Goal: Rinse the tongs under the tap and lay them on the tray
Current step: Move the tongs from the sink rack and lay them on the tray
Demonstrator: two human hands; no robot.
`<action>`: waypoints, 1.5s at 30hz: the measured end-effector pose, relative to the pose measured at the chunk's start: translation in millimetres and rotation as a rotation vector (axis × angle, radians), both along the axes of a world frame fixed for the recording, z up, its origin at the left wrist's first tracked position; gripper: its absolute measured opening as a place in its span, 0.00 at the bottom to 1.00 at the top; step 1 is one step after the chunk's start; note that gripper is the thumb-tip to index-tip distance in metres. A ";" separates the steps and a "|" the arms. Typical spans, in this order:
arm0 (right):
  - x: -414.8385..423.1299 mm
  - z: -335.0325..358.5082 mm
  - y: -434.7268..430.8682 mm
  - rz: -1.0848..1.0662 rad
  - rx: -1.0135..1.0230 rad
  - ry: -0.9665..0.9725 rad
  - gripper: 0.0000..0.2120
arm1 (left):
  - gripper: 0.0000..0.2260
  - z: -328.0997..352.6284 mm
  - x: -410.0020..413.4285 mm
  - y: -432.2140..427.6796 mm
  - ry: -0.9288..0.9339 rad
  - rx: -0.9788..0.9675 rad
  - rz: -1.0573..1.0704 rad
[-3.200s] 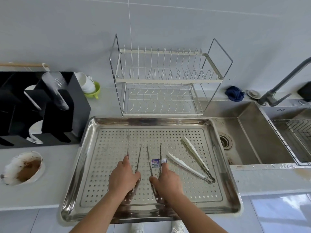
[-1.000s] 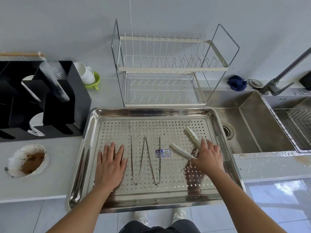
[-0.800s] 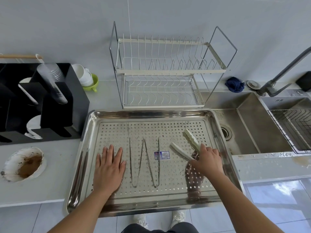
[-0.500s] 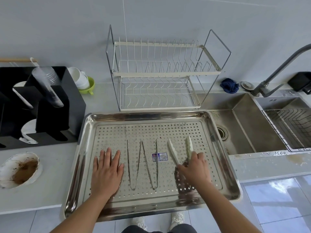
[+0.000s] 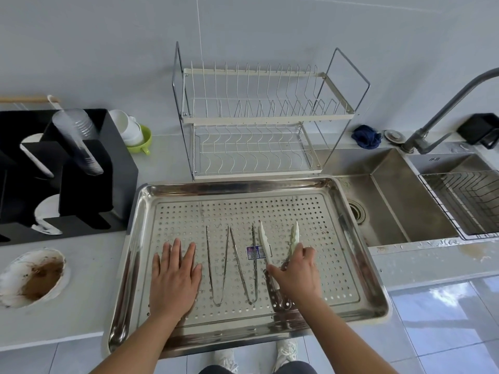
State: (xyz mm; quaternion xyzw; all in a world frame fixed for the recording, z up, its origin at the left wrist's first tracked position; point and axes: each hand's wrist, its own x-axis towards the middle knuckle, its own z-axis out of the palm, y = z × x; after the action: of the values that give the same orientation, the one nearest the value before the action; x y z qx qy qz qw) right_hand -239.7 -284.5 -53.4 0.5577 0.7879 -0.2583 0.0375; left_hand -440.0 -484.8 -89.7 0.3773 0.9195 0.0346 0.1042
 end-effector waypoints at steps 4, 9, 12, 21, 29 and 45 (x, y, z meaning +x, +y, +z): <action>2.1 7.7 0.2 0.002 -0.009 -0.006 0.55 | 0.36 1.6 0.5 0.4 -0.009 0.012 -0.001; 4.4 24.5 -9.6 0.173 0.187 0.050 0.37 | 0.37 2.6 0.6 0.0 -0.009 0.027 -0.002; 6.5 21.2 -22.0 0.300 0.258 0.091 0.17 | 0.37 2.4 1.2 0.5 -0.011 0.031 -0.003; 7.6 11.8 -22.2 0.308 0.229 0.020 0.10 | 0.36 4.4 1.4 0.1 -0.015 0.040 -0.003; 5.0 6.7 -15.7 0.289 0.201 0.039 0.09 | 0.35 2.9 0.8 -0.3 -0.013 0.033 -0.005; -15.5 -1.3 -60.6 0.472 0.111 0.061 0.17 | 0.35 3.9 0.6 0.3 -0.010 0.032 0.001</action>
State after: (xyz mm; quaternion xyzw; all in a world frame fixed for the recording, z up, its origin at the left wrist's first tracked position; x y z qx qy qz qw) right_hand -255.2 -345.1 -54.7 0.3515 0.9101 -0.2154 0.0421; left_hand -439.4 -484.6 -85.7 0.3785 0.9184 0.0514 0.1027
